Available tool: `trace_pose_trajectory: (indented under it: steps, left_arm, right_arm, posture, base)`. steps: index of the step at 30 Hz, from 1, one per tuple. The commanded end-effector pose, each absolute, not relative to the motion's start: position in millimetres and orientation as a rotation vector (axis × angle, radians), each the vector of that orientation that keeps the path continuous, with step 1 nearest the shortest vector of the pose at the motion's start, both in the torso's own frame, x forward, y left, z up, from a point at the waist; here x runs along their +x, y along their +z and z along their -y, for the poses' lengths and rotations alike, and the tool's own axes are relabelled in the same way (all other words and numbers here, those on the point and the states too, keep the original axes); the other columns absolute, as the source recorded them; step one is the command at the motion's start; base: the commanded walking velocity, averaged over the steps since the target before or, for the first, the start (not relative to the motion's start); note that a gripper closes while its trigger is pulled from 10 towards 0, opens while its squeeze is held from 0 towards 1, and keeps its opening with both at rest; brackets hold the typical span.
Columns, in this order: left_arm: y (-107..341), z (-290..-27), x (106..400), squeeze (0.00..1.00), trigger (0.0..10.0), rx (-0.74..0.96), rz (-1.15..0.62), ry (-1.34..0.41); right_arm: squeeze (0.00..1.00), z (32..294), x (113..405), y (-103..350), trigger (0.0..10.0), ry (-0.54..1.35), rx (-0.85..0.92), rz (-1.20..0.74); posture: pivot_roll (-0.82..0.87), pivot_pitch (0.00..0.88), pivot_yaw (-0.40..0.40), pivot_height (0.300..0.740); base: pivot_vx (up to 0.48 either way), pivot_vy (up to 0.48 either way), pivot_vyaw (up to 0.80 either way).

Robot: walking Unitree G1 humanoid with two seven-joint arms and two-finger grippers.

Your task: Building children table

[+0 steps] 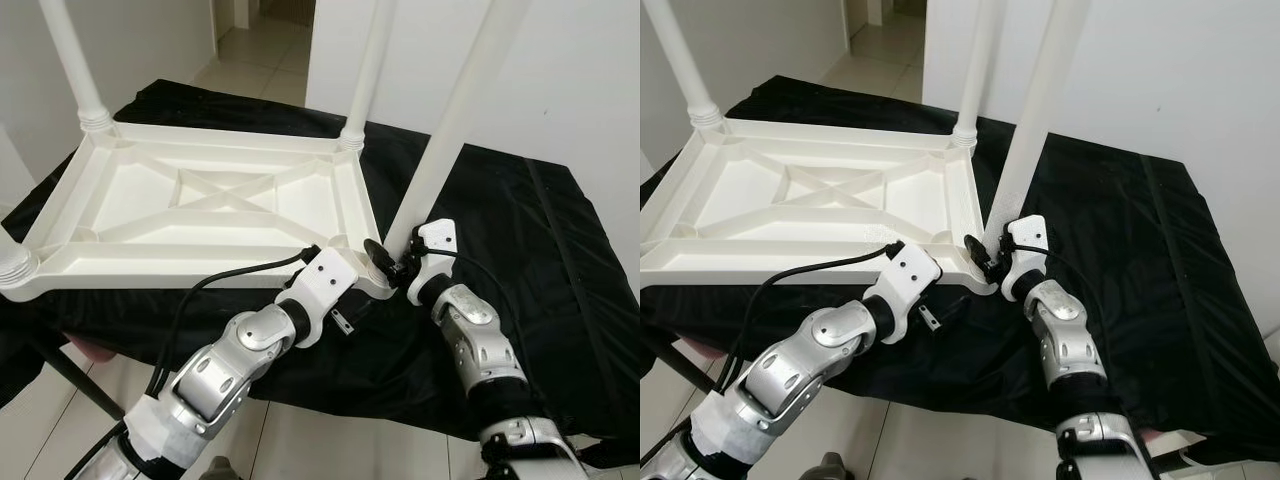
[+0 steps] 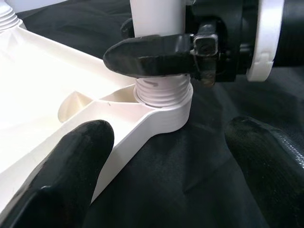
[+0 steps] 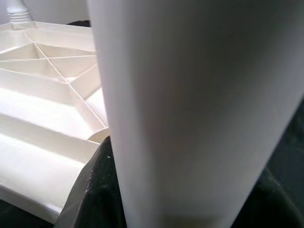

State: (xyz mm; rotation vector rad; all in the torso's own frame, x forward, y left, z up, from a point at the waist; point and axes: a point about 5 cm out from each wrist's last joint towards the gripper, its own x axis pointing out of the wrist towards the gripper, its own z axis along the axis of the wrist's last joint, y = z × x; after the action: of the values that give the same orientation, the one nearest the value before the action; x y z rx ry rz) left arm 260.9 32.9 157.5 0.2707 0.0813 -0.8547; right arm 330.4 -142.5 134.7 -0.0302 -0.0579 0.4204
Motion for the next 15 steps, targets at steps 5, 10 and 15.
trace_pose_trajectory:
  steps: [5, 10, 15]
  left_arm:
    - [154, -27, 253, 0.0, 10.0, 0.276, -0.107, -0.974]
    - [154, -27, 253, 0.0, 10.0, 0.276, -0.107, -0.975]
    - [154, -27, 253, 0.0, 10.0, 0.276, -0.108, -0.974]
  right_arm:
    - [0.0, 156, 319, 121, 10.0, 0.025, 0.006, 0.0]
    - [0.0, 159, 317, 119, 10.0, -0.06, 0.008, -0.01]
    - [0.0, 158, 315, 116, 10.0, -0.185, 0.031, -0.029]
  posture:
    - [0.15, 0.012, -0.092, 0.74]
    - [0.15, 0.012, -0.092, 0.74]
    - [0.15, 0.013, -0.097, 0.74]
  base:
    - [0.0, 0.0, 0.0]
    - [0.0, 0.0, 0.0]
    - [0.0, 0.0, 0.0]
